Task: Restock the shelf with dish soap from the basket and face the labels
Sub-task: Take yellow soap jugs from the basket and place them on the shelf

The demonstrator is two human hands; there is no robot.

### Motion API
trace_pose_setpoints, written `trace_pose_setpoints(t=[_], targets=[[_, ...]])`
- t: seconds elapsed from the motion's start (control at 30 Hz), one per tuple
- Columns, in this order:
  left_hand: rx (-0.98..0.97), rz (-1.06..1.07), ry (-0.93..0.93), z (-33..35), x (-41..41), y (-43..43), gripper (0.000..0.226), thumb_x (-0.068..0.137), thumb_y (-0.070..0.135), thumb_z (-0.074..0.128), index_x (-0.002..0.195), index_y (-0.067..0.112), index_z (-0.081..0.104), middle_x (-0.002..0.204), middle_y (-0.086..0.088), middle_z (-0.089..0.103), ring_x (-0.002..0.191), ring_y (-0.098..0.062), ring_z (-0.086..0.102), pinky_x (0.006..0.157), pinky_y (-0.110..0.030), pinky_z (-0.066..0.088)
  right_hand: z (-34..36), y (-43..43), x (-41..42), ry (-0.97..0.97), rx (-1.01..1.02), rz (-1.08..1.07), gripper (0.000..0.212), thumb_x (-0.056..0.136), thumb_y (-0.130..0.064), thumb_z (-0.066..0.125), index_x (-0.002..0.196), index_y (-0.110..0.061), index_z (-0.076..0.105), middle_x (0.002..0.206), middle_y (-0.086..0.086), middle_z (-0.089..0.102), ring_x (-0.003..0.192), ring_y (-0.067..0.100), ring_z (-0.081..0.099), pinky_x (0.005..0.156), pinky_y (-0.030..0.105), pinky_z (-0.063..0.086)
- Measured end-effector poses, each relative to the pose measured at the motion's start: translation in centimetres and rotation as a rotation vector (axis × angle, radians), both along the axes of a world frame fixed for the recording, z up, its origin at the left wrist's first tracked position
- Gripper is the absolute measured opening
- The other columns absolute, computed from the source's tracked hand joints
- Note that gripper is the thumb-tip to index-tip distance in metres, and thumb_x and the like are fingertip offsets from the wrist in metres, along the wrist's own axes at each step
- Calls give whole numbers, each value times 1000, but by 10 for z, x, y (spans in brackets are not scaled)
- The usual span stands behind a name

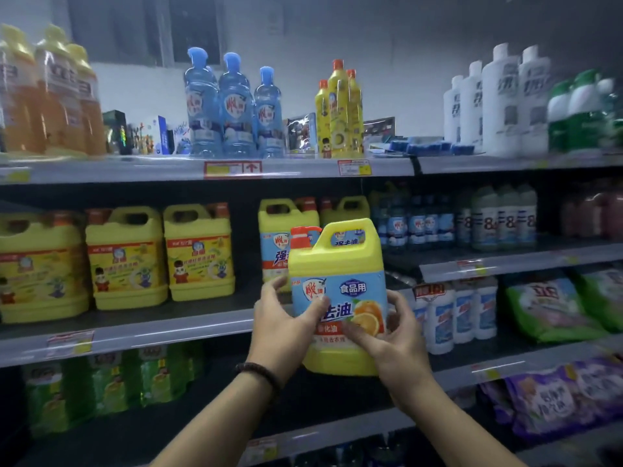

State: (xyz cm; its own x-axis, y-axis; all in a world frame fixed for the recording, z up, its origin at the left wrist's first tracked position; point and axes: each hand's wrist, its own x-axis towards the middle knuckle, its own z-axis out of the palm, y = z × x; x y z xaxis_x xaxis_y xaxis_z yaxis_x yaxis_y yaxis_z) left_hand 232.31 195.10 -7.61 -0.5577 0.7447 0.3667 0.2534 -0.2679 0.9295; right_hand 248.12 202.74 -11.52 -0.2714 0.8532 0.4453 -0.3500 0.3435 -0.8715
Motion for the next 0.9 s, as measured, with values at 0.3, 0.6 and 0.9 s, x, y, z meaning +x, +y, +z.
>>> trace_pose_setpoints(t=[0.3, 0.6, 0.9], targets=[[135, -139, 7, 46, 30, 60, 93, 50, 44, 104, 127, 30, 54, 113, 1, 78, 99, -17, 79, 82, -41, 66, 23, 23, -29, -90, 451, -373, 53, 95, -21, 80, 142, -31, 57, 113, -9, 54, 101, 5, 66, 80, 18, 60], [110, -86, -30, 73, 8, 103, 41, 76, 42, 90, 105, 17, 75, 96, -7, 83, 87, -31, 81, 83, -58, 65, 33, 77, -13, -315, 706, -84, 79, 97, -52, 74, 163, -54, 30, 172, -12, 11, 158, 0, 27, 122, 22, 42], [5, -175, 4, 74, -1, 157, 58, 71, 62, 89, 110, 20, 78, 98, -9, 83, 90, -31, 81, 87, -56, 64, 64, 141, -33, -378, 354, -253, 165, 45, -57, 105, 154, -72, -18, 145, -5, 34, 133, 18, 48, 113, 52, 53]])
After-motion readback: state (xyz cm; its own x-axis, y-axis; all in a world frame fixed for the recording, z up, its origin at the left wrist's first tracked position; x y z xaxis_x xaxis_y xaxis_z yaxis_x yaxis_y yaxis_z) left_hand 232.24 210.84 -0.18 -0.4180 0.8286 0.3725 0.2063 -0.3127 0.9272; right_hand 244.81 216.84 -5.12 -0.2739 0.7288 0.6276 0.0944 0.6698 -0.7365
